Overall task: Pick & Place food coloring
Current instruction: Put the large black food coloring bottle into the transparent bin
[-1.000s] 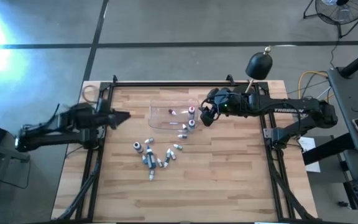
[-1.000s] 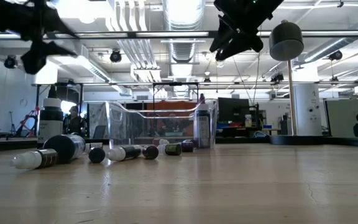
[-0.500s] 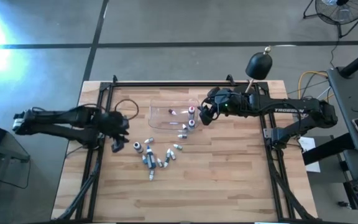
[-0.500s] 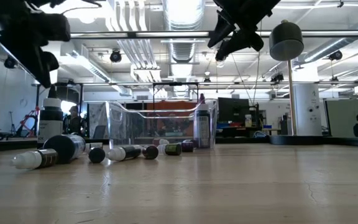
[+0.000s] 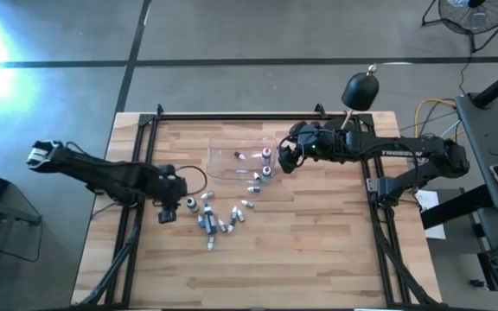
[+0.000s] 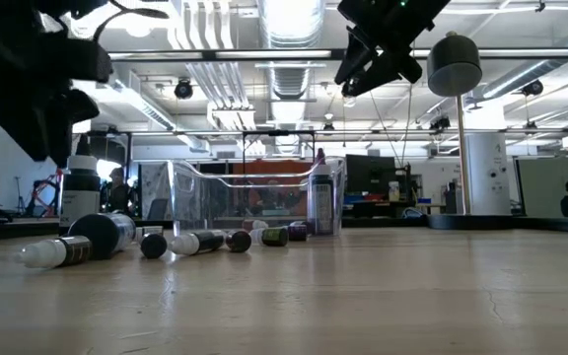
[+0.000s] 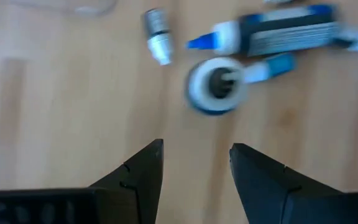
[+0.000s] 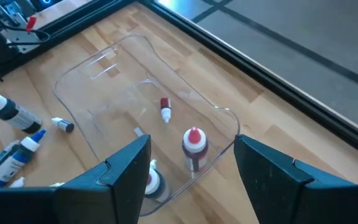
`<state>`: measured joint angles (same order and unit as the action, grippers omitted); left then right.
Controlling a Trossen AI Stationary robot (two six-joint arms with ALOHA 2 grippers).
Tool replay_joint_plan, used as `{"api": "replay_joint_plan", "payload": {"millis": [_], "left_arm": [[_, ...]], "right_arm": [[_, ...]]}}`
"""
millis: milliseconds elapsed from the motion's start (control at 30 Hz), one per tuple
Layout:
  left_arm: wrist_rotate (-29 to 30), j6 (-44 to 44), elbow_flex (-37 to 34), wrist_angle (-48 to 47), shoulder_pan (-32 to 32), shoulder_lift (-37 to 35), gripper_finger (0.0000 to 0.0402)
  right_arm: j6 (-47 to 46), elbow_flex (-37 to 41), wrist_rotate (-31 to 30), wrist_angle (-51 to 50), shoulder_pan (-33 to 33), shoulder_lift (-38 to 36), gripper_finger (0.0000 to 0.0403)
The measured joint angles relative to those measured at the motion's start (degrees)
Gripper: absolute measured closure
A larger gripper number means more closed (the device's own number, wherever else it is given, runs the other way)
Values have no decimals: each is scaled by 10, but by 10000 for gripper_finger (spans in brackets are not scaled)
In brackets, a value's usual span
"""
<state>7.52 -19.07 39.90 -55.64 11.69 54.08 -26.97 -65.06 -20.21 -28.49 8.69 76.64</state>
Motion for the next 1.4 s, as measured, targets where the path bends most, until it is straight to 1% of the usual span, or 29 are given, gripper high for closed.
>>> {"api": "replay_joint_plan", "payload": {"millis": [100, 233, 333, 533, 767, 1100, 1400], "left_arm": [[40, -14, 2, -9, 4, 36, 241], [36, -15, 3, -8, 6, 66, 241], [36, -18, 8, 4, 9, 68, 241], [43, -9, 12, 82, 13, 59, 241], [38, -21, 11, 88, 13, 76, 241], [24, -12, 10, 144, 13, 84, 241], [25, 5, 10, 147, 13, 103, 241]], "right_arm": [[2, 0, -8, 0, 0, 0, 179], [5, 2, -9, 0, 0, 0, 179], [19, 4, -9, 0, 0, 0, 179], [45, 4, -9, 0, 0, 0, 179], [77, 4, -9, 0, 0, 0, 179], [77, 10, -9, 0, 3, 1, 179], [75, 15, -9, 0, 4, 1, 179]]}}
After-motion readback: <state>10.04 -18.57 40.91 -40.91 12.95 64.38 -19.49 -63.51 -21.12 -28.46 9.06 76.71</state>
